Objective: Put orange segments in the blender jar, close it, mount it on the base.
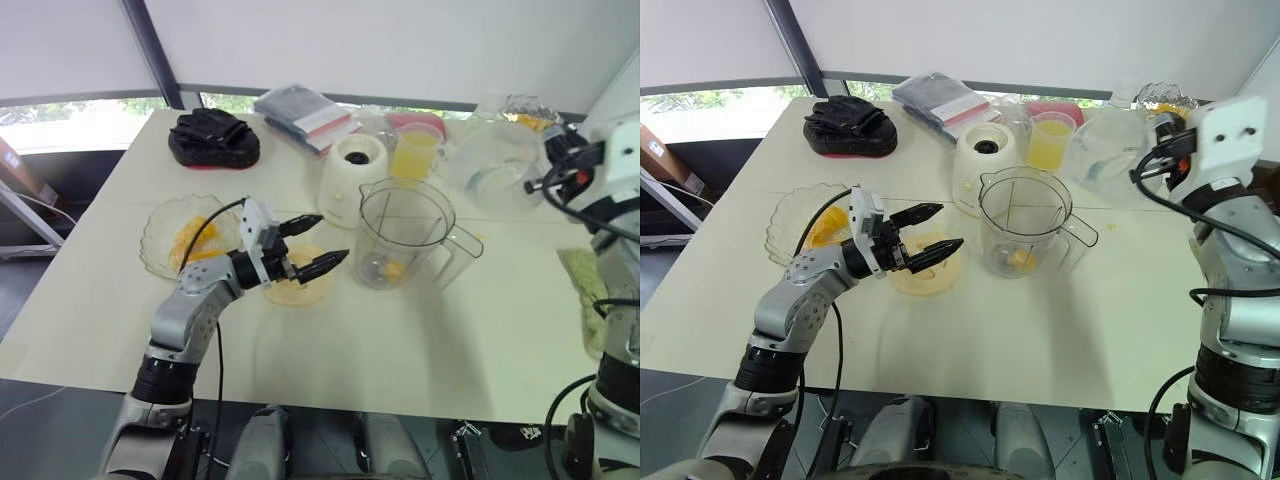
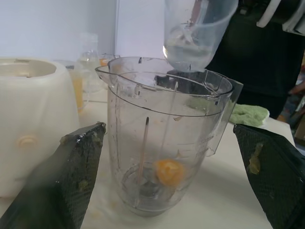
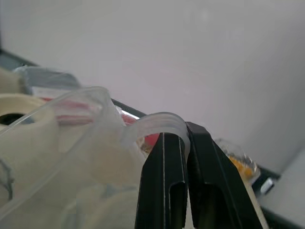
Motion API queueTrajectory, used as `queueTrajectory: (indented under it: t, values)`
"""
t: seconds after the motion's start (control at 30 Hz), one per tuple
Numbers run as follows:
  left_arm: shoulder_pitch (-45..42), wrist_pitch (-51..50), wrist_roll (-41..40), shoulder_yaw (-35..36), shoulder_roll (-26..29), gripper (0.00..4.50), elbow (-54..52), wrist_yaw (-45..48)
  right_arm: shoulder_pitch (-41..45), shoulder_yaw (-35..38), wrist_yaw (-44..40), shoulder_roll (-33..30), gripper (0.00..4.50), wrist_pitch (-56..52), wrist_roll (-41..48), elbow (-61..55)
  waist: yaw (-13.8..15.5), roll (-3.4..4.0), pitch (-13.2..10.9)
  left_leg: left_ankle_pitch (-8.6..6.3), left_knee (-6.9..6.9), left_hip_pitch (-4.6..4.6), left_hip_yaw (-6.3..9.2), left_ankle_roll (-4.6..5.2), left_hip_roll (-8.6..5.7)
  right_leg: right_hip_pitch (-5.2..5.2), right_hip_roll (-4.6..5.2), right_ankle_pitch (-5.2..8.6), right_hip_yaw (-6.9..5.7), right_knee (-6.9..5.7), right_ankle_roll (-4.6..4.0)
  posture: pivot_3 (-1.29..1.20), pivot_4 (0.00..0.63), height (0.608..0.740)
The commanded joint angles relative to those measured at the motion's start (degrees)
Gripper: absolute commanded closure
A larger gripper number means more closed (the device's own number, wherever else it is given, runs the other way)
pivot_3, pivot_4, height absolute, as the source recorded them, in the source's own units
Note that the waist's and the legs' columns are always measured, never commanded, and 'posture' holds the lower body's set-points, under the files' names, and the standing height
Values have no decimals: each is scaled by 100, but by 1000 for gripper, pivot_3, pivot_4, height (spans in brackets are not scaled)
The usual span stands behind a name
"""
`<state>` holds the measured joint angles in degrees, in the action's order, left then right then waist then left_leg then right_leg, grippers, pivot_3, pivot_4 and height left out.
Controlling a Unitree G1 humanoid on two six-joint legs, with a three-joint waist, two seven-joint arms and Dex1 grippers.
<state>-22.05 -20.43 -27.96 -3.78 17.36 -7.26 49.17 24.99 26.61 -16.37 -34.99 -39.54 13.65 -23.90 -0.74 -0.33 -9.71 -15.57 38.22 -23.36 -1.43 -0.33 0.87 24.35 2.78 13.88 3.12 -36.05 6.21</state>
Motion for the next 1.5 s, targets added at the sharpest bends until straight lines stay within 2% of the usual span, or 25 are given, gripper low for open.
queueTrajectory:
  t: [0.03,0.17,0.27,0.4,0.57,1.13,1.33,1.5]
  values:
    - [7,149,18,-25,14,0,-71,65,249,610,444,208,4437,-348,347,-186,-3,0,0,0,0,0,0,0,0,0,0,0,0,0,0,0,150,740]
    - [-5,154,21,2,9,0,-26,92,227,1127,889,584,4437,-605,644,-185,-3,1,0,0,-1,0,-1,0,0,0,-2,-1,-1,-1,1,0,150,740]
    - [-8,135,27,8,7,0,-16,92,-70,1668,1323,1131,4437,-348,782,-72,4,-1,2,0,-1,0,-1,0,1,0,-2,-1,-1,-1,2,0,150,740]
    - [-6,129,49,4,10,0,-16,84,-684,1985,1560,1774,4437,512,808,171,3,0,4,0,-2,-3,-8,0,-1,-1,-1,-1,-6,-2,3,0,150,740]
    - [48,82,57,7,24,0,-101,61,-981,2422,2068,2545,4437,1947,910,930,-48,11,7,0,-2,7,-8,0,0,-1,-3,-1,5,-9,2,0,150,740]
    - [156,-38,62,-36,200,0,-448,66,-1489,2015,2162,2610,4437,3607,1056,2407,-47,18,11,1,-2,10,-8,-1,3,-1,-9,0,7,-11,-2,0,150,740]
    - [255,-140,39,-156,525,0,-756,383,-1508,1907,2190,2550,4437,3928,1057,2864,-55,19,11,1,-3,11,-8,-1,4,-1,-10,8,8,-11,-17,0,150,740]
    - [294,-44,203,-477,1101,0,-886,991,-1504,1862,2184,2468,4437,4117,1105,3217,-61,21,11,1,-4,12,-9,-1,4,-1,-9,10,10,-11,-21,0,150,740]
